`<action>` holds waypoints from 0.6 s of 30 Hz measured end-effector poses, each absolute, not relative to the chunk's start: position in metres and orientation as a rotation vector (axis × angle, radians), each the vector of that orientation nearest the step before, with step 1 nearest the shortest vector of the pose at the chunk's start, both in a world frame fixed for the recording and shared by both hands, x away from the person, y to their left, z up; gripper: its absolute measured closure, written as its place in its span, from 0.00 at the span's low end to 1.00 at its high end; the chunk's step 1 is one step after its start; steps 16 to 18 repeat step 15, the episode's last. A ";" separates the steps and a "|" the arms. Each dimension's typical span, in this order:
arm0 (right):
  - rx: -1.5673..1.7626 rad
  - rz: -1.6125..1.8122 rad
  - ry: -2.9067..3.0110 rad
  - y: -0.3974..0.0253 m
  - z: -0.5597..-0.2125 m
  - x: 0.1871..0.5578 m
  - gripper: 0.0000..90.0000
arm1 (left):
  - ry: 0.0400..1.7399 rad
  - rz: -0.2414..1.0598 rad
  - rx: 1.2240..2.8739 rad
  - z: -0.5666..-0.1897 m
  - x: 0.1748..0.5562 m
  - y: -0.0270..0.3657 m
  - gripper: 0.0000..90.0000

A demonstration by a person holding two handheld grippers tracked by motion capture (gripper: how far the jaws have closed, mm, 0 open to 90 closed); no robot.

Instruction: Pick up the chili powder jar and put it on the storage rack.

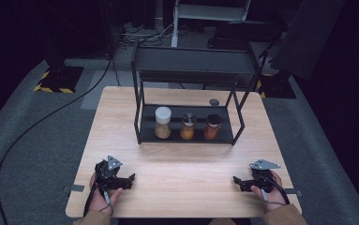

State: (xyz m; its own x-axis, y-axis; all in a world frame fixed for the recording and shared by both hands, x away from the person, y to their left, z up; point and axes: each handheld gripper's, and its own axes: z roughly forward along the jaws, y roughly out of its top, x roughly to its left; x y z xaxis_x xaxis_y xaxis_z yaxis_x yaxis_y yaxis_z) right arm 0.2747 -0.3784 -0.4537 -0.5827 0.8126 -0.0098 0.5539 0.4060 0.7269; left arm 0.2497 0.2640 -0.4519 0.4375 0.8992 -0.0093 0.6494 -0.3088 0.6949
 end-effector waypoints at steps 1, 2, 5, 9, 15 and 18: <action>1.177 0.986 2.305 -0.378 -0.454 0.275 0.03 | 1.296 0.513 2.063 -0.452 0.250 0.264 0.00; 1.172 0.988 2.312 -0.379 -0.454 0.276 0.02 | 1.296 0.513 2.063 -0.452 0.250 0.264 0.00; 1.157 0.989 2.326 -0.380 -0.453 0.277 0.00 | 1.296 0.512 2.064 -0.452 0.250 0.264 0.00; 1.155 0.990 2.328 -0.381 -0.454 0.277 0.00 | 1.296 0.513 2.064 -0.452 0.250 0.264 0.00; 1.153 0.989 2.328 -0.381 -0.454 0.277 0.00 | 1.297 0.513 2.063 -0.452 0.250 0.264 0.00; 1.153 0.989 2.328 -0.381 -0.454 0.277 0.00 | 1.297 0.513 2.063 -0.452 0.250 0.264 0.00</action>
